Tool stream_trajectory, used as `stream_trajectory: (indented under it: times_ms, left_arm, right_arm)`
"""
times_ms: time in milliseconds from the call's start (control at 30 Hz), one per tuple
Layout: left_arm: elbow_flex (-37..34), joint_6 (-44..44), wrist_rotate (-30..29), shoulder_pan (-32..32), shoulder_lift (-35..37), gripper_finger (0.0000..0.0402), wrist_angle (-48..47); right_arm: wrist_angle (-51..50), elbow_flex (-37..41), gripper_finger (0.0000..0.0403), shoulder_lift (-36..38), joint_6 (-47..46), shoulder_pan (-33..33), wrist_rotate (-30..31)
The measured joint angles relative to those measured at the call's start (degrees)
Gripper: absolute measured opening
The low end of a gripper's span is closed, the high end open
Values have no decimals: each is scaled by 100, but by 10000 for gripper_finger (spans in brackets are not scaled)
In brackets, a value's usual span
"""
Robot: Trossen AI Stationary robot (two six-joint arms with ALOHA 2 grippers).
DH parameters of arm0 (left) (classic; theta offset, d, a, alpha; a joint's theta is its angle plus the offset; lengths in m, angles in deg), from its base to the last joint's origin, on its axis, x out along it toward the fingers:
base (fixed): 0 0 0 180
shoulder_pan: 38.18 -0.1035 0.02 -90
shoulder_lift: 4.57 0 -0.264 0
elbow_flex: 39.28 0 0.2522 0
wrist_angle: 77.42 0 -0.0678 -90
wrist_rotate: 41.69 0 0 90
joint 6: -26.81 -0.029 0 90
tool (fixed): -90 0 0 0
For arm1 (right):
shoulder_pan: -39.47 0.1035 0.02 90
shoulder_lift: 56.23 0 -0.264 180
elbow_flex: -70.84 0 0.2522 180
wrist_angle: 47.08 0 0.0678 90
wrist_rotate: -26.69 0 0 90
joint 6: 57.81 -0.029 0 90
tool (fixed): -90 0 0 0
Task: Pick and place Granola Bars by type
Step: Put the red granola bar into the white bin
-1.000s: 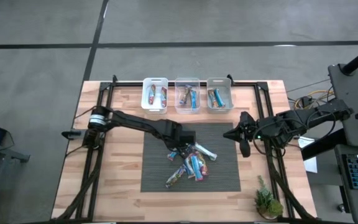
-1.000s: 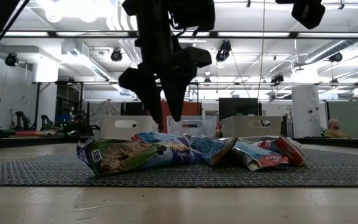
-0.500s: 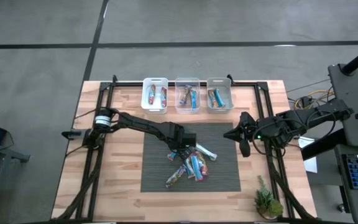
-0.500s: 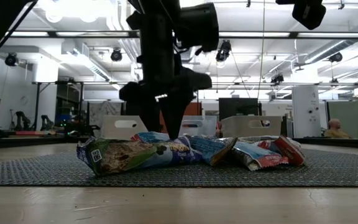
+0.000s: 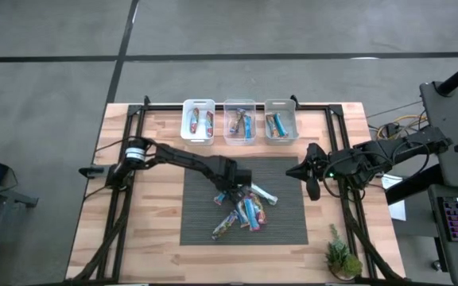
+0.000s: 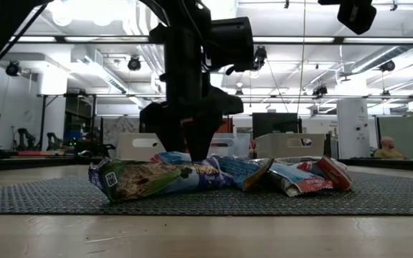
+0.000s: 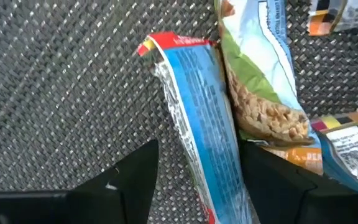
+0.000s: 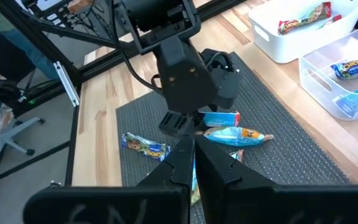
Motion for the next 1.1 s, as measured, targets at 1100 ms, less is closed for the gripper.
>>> stream_trajectory:
  times_ms: [1100]
  left_arm:
    - [0,-345,614,-216,9,81,6]
  right_arm:
    - [1,0,9,0,-226,1,-2]
